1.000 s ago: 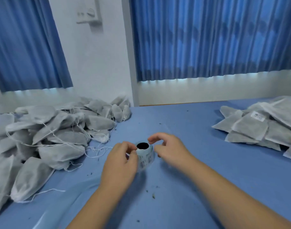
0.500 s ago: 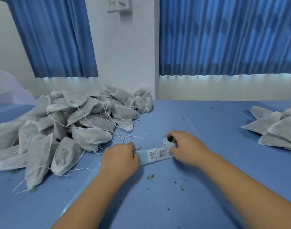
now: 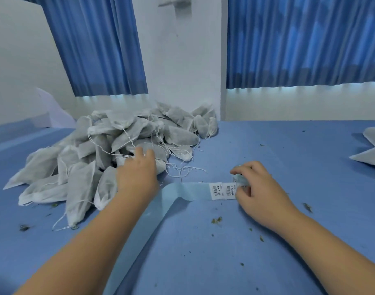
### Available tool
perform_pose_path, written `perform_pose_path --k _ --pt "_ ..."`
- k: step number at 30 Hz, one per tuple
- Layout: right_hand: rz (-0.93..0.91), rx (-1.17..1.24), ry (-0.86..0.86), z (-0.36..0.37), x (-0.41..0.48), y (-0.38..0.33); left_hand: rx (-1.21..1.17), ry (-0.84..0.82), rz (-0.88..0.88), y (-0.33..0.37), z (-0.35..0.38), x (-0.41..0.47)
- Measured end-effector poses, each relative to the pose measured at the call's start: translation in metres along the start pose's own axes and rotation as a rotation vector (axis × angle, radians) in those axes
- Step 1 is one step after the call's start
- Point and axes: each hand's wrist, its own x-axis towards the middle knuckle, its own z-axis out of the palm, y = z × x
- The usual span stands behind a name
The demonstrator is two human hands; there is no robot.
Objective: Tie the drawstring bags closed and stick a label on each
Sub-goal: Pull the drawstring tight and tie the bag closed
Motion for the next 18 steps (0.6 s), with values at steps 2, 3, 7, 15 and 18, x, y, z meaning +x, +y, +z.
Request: perform_pose_path --k 2,3,7,15,18 --pt "-0.005 0.014 -0.007 -0.001 0.000 -0.002 0.064 -0.061 -0.029 -0.009 0.003 0.006" --pt "-0.007 0.021 -0.012 -0.001 0.000 -0.003 0.072 -0.079 -0.045 -0.013 0.005 0.009" --pt "-0.007 0.052 -0.011 -0.004 -0.002 -0.001 -0.054 -0.015 -0.098 -0.023 0.006 0.013" --pt "0.000 0.204 0.070 -0.006 -0.002 -0.006 -0.656 0.311 -0.063 0.008 -0.032 0.016" --pt "0.032 0.369 0.241 -0.020 0.002 -0.012 -1.006 0.263 0.022 0.038 -0.054 0.008"
